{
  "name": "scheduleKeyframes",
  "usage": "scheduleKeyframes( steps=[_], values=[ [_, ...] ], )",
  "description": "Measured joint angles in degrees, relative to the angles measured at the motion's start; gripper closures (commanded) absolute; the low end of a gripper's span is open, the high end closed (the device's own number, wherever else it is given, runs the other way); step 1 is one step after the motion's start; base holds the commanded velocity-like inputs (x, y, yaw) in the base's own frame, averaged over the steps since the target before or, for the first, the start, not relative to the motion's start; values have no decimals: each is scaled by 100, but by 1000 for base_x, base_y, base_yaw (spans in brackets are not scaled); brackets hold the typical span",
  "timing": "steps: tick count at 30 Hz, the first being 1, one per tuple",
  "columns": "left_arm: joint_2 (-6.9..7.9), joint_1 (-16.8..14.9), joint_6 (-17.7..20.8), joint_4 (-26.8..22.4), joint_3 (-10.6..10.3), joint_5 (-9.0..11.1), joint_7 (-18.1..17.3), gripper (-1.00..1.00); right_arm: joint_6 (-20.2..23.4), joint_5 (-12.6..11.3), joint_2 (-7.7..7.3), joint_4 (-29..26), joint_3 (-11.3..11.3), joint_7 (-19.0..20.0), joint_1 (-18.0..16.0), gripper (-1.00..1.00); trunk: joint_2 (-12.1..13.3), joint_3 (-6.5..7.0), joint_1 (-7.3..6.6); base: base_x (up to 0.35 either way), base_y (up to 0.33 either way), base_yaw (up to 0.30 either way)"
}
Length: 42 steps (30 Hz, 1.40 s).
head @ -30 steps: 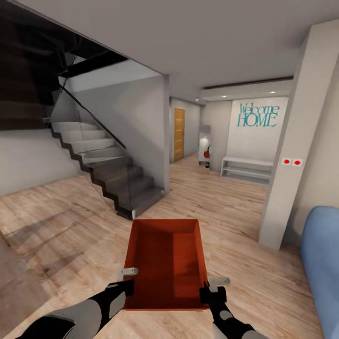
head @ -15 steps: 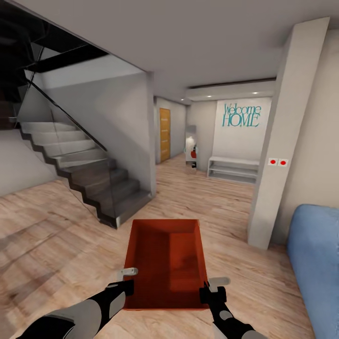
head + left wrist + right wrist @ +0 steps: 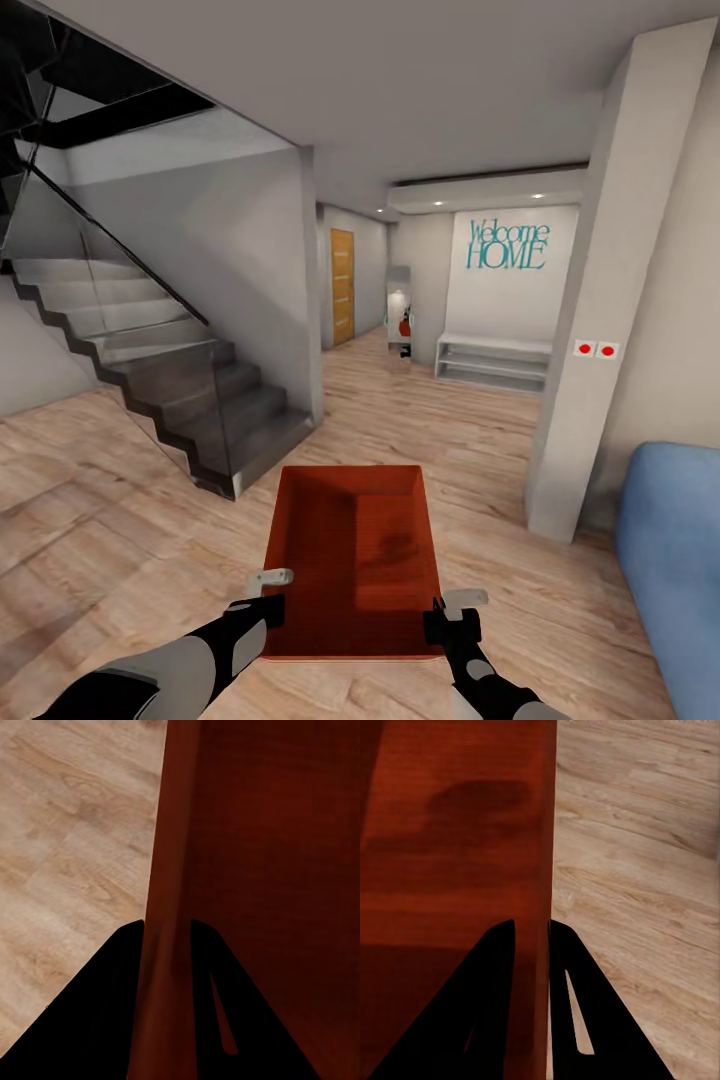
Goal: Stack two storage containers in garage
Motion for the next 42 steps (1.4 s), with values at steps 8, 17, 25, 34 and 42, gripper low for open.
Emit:
scheduleKeyframes(
  steps=[8, 17, 25, 34, 42],
  values=[
    [2, 0, 1, 0, 10, 0, -1, 100, 21, -2, -1, -20, 10, 1, 1, 100, 1, 0, 0, 323, 0, 0],
    [1, 0, 2, 0, 6, 0, 0, 100, 14, -4, 0, -12, 8, 1, 0, 100, 1, 0, 0, 322, 0, 0],
    [-2, 0, 0, 2, 2, 3, 2, 100, 8, -10, -3, -5, 8, 6, 0, 100, 0, 0, 0, 323, 0, 0],
    [-3, 0, 0, 1, 2, 2, 3, 100, 7, -11, -4, -4, 9, 7, 0, 100, 0, 0, 0, 322, 0, 0],
    [-2, 0, 0, 0, 1, 3, 2, 100, 8, -12, -3, -6, 10, 7, 0, 100, 0, 0, 0, 323, 0, 0]
  ],
)
